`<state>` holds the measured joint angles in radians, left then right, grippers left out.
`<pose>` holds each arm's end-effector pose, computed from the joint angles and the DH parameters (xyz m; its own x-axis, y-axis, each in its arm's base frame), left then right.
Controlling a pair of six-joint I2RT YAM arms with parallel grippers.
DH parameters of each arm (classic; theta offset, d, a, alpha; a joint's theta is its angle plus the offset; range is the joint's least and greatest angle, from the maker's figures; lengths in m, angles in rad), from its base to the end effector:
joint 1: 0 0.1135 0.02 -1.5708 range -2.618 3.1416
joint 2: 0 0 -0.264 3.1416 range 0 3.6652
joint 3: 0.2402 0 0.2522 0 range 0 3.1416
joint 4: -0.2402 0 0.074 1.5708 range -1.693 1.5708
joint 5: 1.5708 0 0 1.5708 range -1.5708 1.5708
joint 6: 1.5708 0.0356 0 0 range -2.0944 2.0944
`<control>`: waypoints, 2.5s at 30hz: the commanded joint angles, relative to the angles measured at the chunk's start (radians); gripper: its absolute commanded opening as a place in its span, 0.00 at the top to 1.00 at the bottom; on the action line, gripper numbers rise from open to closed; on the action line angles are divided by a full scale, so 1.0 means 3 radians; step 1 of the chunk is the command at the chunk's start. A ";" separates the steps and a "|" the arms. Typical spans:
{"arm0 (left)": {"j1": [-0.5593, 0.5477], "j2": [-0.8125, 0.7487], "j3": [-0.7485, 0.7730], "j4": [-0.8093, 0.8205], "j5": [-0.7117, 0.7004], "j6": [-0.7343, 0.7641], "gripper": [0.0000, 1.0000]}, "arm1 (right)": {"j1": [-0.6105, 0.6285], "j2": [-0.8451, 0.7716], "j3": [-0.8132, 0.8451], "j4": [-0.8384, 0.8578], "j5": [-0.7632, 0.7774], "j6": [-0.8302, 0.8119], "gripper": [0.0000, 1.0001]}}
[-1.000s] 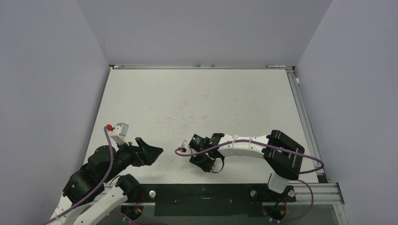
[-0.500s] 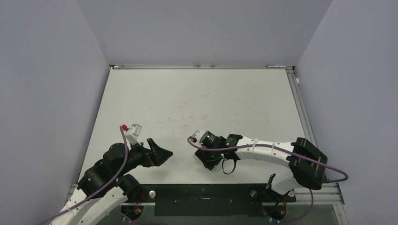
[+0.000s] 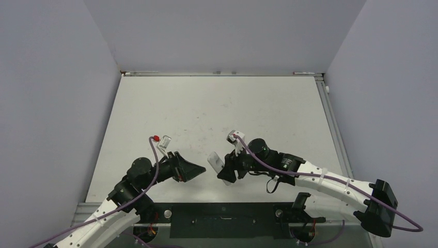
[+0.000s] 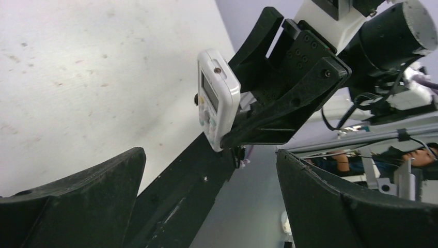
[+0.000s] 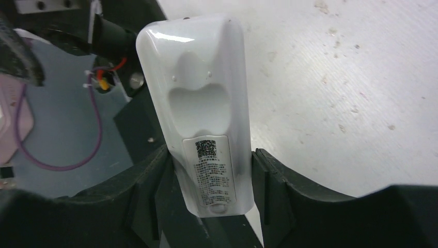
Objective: Load the batteries into the remote control
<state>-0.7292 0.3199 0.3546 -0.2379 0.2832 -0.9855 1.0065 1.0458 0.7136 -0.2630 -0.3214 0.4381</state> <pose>0.0814 -0.0861 0.2431 -0.7865 -0.3705 -0.4941 0.3407 0.4069 -0.8475 0.1125 0.1987 0.2583 -0.6710 -0.3075 -0.6747 -0.7255 0.4603 0.5117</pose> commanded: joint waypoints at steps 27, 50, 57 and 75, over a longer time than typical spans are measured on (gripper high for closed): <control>0.0025 0.0299 -0.0650 0.2914 0.0530 -0.0621 0.12 | 0.0018 0.0050 -0.0536 0.2548 -0.1199 0.1428 0.91; 0.0023 0.0385 -0.0482 0.2517 0.0386 -0.0451 1.00 | 0.0056 -0.0034 -0.0389 0.1744 -0.0721 0.1090 0.55; 0.0019 0.0713 -0.0223 0.1770 0.0079 -0.0131 1.00 | 0.0050 -0.0354 -0.0200 0.0459 0.0202 0.0685 0.32; -0.0082 0.2942 0.0761 0.0808 -0.0705 0.0121 1.00 | 0.0033 -0.0753 -0.0120 -0.0660 0.1913 0.0697 0.29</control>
<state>-0.7364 1.1141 0.4774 0.0425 0.1379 -0.9730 1.0264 0.8753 0.6628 -0.4416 0.1295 0.6395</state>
